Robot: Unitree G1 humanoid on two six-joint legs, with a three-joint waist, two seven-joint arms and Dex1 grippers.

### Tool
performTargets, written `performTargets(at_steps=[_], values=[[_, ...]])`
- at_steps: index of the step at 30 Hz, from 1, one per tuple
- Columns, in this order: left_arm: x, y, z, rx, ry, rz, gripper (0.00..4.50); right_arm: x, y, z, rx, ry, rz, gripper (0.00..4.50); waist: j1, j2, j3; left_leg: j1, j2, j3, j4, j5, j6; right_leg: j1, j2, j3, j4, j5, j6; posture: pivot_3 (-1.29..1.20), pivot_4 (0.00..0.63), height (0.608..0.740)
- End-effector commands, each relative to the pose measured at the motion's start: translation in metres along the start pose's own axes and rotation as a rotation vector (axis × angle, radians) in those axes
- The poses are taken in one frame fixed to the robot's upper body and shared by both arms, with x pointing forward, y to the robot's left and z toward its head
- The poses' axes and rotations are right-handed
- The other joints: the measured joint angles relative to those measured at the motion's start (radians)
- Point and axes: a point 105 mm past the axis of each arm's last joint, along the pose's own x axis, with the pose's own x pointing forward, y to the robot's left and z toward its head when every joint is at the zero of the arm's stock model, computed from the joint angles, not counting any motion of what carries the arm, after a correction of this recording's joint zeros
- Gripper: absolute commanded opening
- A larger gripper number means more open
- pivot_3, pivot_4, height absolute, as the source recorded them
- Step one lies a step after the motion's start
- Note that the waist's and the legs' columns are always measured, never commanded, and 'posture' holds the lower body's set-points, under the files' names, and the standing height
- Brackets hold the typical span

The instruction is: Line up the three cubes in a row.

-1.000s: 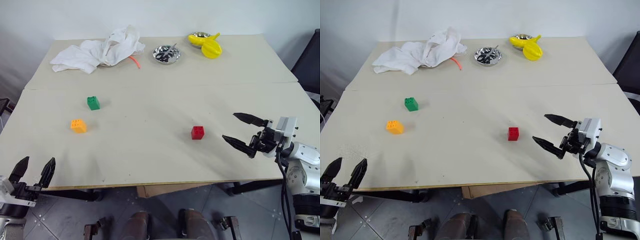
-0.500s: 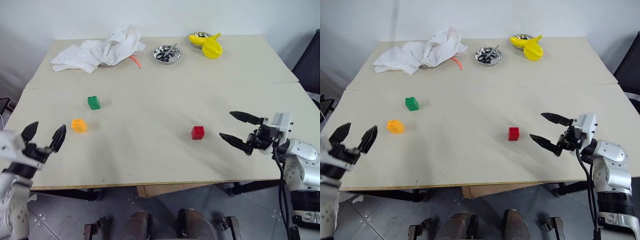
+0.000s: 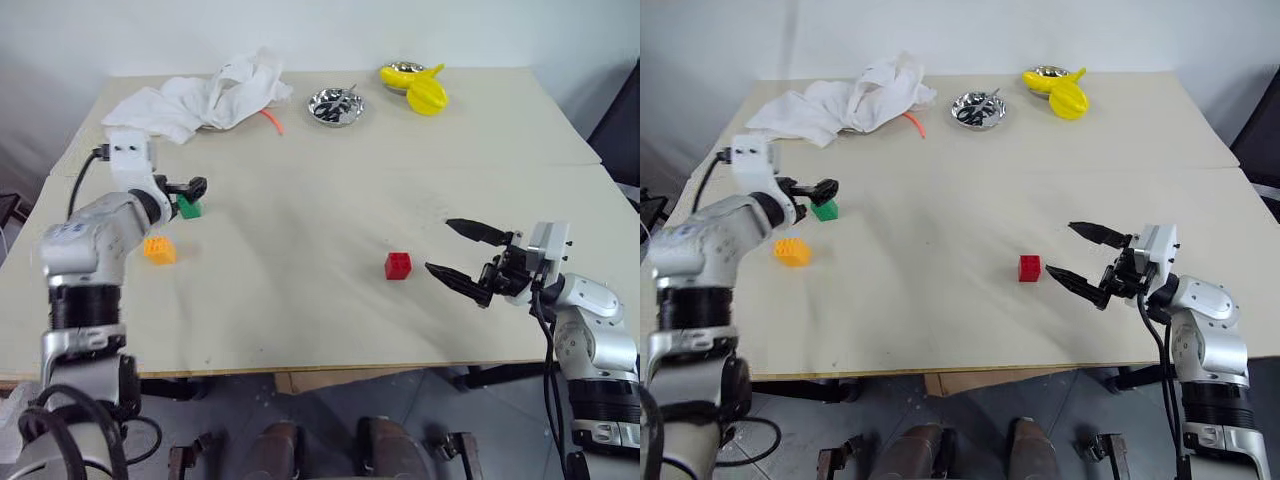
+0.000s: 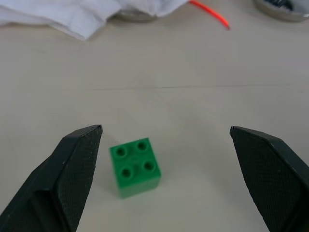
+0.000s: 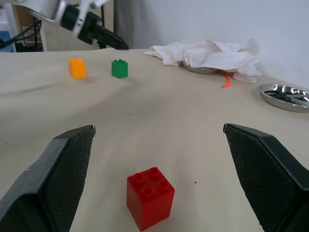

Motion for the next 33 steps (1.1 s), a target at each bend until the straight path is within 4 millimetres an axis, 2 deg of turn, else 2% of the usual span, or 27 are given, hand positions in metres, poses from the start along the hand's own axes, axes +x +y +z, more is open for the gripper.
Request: performTargets(at_steps=[1,9,12,15,23,24,27,29,31,33], values=[[0.01,0.007,0.005,-0.018,0.006,0.063,4.5,0.003,0.002,0.01,-0.028,-0.032,0.001,4.46,-0.003,0.0,0.0,0.0,0.0,0.0,0.0,0.0,0.0,0.0,0.0,0.0,0.0,0.0,0.0,0.0,0.15,0.74],[0.023,-0.005,0.003,-0.019,0.056,0.051,4.5,0.001,0.003,0.014,-0.044,-0.038,-0.007,4.46,0.002,-0.002,0.001,0.0,-0.001,0.0,0.002,0.0,0.0,0.0,-0.002,0.0,0.002,0.0,0.0,0.0,0.15,0.74],[0.024,-0.002,-0.003,-0.008,0.089,0.071,4.5,-0.001,0.003,0.015,-0.05,-0.037,-0.015,4.46,0.003,-0.002,0.001,0.0,-0.001,0.0,0.002,0.0,0.0,0.0,-0.002,0.0,0.002,0.0,0.0,0.0,0.15,0.74],[0.024,0.0,-0.005,-0.01,0.099,0.074,3.9,-0.003,0.002,0.015,-0.056,-0.035,-0.022,4.5,0.005,-0.002,0.001,0.0,-0.001,0.0,0.002,0.0,0.0,0.0,-0.002,0.0,0.002,0.0,0.0,0.0,0.15,0.74],[0.025,-0.008,-0.004,0.017,0.084,0.028,1.51,-0.004,0.002,0.013,-0.061,-0.033,-0.038,4.5,0.011,-0.002,0.001,0.0,-0.001,0.0,0.003,0.0,0.0,0.0,-0.002,0.0,0.003,0.0,0.0,0.0,0.15,0.74],[0.025,-0.011,-0.003,0.024,0.074,0.004,1.5,-0.004,0.002,0.012,-0.062,-0.031,-0.039,4.5,0.011,-0.002,0.001,0.0,-0.001,0.0,0.003,0.0,0.0,0.0,-0.002,0.0,0.003,0.0,0.0,0.0,0.15,0.74],[0.02,-0.039,0.009,0.101,-0.036,-0.22,1.5,-0.011,-0.001,0.013,-0.075,-0.016,-0.057,4.5,0.011,-0.002,0.001,0.0,-0.001,0.0,0.003,0.0,0.0,0.0,-0.002,0.0,0.003,0.0,0.0,0.0,0.15,0.74],[0.006,-0.063,0.014,0.228,-0.112,-0.433,1.5,-0.022,-0.004,0.017,-0.087,0.006,-0.064,4.5,0.011,-0.002,0.001,0.0,-0.001,-0.001,0.002,0.0,0.0,0.0,-0.002,-0.001,0.003,0.0,0.0,0.0,0.15,0.74],[-0.014,-0.085,0.008,0.39,-0.142,-0.648,1.5,-0.034,-0.006,0.02,-0.101,0.039,-0.073,4.5,0.009,-0.002,0.001,-0.001,-0.002,-0.001,0.002,0.0,0.0,0.0,-0.003,-0.001,0.003,0.0,0.0,0.0,0.15,0.74],[-0.04,-0.109,-0.006,0.571,-0.152,-0.899,1.5,-0.047,-0.008,0.023,-0.111,0.091,-0.068,4.5,0.008,-0.002,0.001,-0.001,-0.002,0.0,0.002,0.0,0.0,0.0,-0.003,0.0,0.001,0.0,0.0,0.0,0.15,0.74]])
